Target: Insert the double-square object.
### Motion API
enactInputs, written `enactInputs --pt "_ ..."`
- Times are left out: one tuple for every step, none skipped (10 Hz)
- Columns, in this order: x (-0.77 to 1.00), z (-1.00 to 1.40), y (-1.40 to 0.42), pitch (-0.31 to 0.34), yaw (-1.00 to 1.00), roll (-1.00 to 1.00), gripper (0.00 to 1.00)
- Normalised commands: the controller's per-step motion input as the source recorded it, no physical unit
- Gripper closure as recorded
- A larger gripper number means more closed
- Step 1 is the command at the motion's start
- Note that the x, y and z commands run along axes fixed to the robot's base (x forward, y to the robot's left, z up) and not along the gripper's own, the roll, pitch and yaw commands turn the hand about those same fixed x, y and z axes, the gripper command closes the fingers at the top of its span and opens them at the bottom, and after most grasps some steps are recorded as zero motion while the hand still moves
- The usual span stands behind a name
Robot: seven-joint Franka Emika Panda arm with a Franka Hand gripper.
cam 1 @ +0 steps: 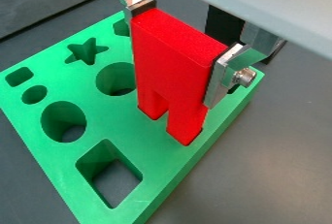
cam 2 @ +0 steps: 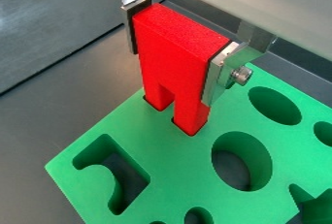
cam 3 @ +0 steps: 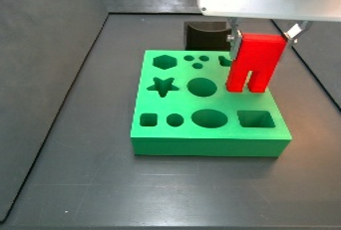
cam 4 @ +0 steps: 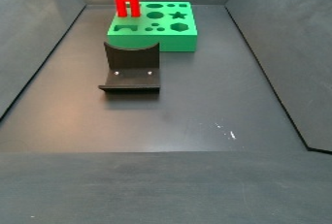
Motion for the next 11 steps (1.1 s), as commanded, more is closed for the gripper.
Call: enactInputs --pt "-0.05 -0.20 0.01 -0.049 0.03 -0.02 1.00" --pt "-0.06 -0.33 0.00 -0.090 0.04 0.04 1.00" --pt "-0.09 -0.39 0.00 -0.114 0.03 0.10 1.00" --pt "-0.16 -0.37 0.00 -0.171 0.01 0.08 1.00" --pt "-0.17 -0.32 -0.03 -0.180 0.01 0.03 1.00" --pt "-0.14 -0.31 -0.05 -0.163 0.01 0.02 1.00" --pt "-0.13 -0.29 -0.09 -0.170 0.02 0.00 1.00" --pt "-0.11 -0.24 -0.04 -0.186 0.05 -0.01 1.00" --pt "-0.02 -0.09 0.00 -0.084 0.01 0.00 1.00" --pt "0.00 0.00 0.06 0.000 0.00 -0.04 1.00" --pt "0.00 0.00 0.00 0.000 0.00 0.00 1.00"
